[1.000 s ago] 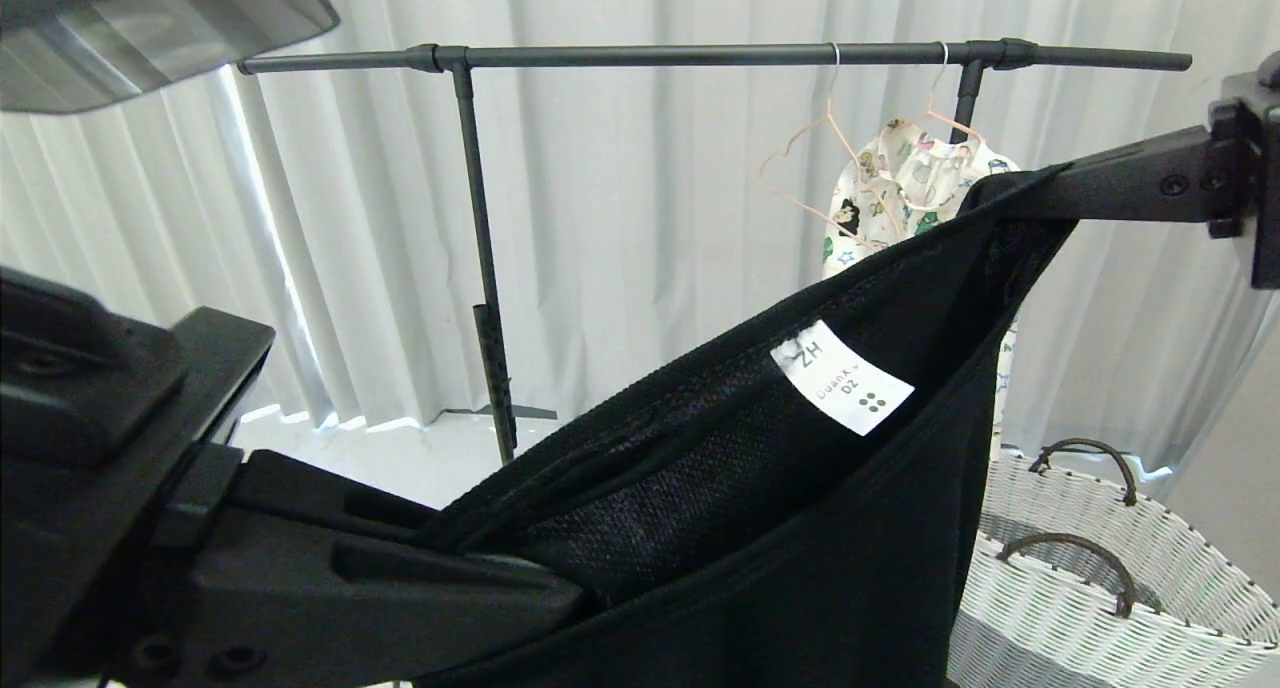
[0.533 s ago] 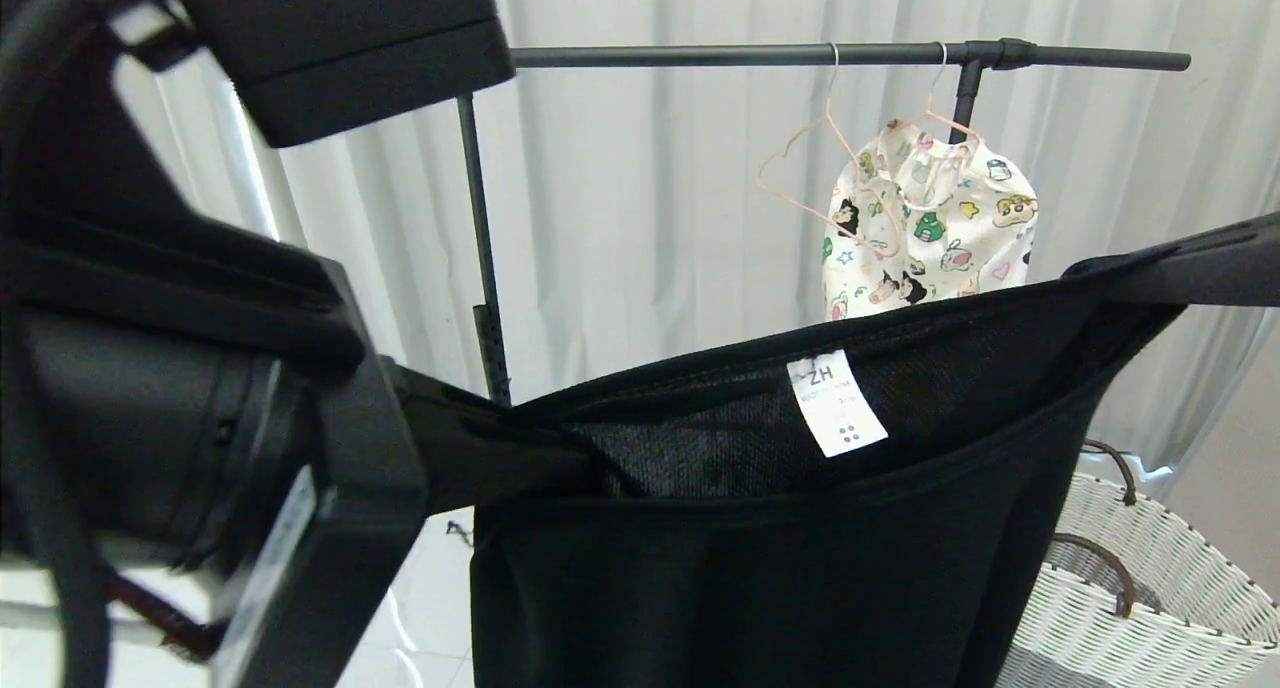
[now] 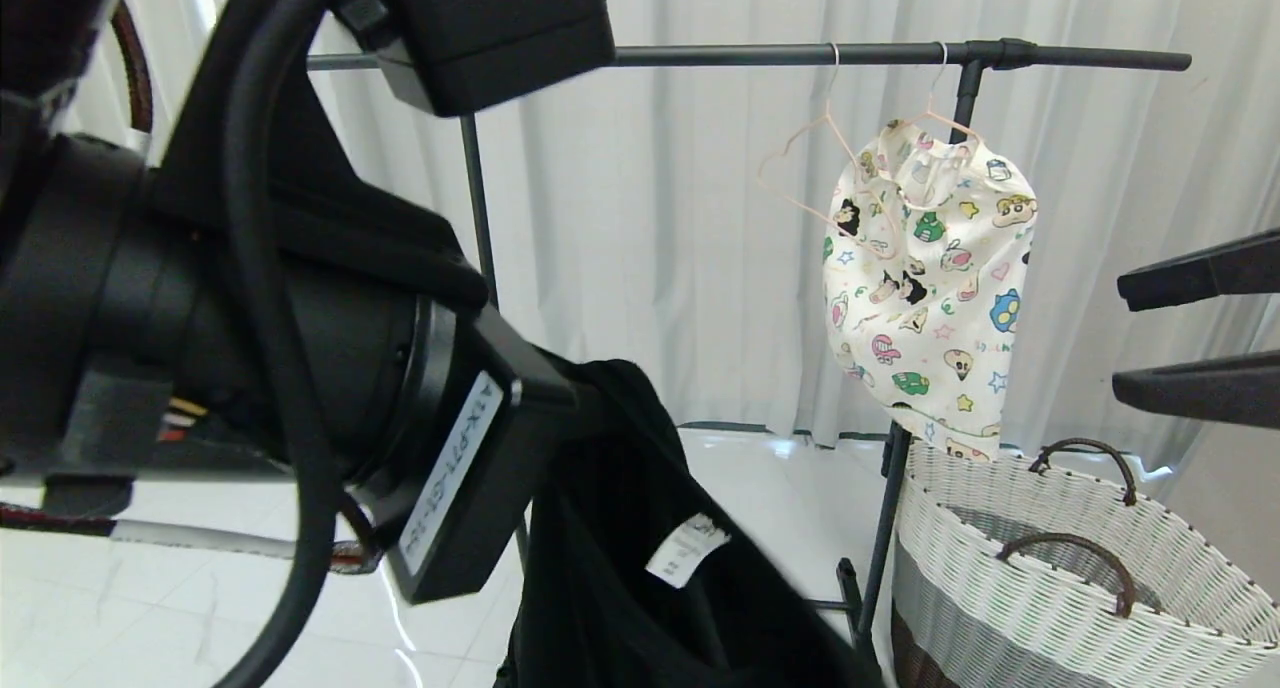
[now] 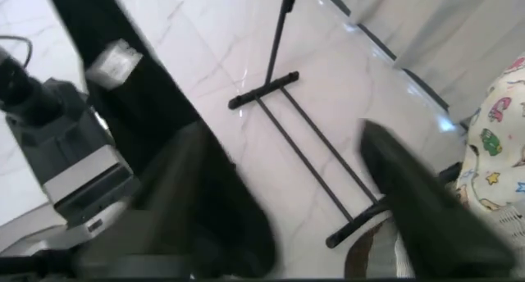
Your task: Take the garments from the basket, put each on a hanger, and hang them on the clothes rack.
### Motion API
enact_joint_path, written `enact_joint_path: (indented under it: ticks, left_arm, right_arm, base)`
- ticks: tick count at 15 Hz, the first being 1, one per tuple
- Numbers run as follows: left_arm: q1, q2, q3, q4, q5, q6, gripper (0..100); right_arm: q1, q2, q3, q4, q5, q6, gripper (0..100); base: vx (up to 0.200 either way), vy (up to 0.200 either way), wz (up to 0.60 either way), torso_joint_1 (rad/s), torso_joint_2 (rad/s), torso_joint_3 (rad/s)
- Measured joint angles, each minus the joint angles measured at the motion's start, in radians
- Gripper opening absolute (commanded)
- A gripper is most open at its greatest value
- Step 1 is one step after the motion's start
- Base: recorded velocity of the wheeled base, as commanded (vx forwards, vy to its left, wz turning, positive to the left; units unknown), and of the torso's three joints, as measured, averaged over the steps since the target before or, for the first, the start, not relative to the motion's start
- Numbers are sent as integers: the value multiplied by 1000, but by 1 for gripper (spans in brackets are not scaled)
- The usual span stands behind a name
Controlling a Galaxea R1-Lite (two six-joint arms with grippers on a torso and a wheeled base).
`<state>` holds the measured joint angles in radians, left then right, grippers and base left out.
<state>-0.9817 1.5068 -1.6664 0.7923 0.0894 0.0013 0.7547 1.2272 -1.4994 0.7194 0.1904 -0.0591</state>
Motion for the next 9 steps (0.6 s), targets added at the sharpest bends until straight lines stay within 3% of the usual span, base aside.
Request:
enact_joint_path:
  ticks: [2, 4, 7, 9]
  left_arm:
    - [10, 11, 8, -14, 50, -27, 0]
    - [12, 9, 68, -13, 138, -28, 0]
    - [18, -44, 220, -14, 238, -29, 0]
    - [37, -101, 317, -15, 353, -32, 0]
  right_arm:
    - [19, -37, 73, 0, -7, 0, 100]
    - [-9, -64, 110, 1, -79, 0, 100]
    - [-129, -68, 143, 19, -339, 1, 100]
    - [-177, -67, 212, 22, -480, 1, 100]
  base:
    - [0, 0, 0, 0, 0, 0]
    - [0, 0, 0, 0, 0, 0]
    - [0, 0, 0, 0, 0, 0]
    - [0, 0, 0, 0, 0, 0]
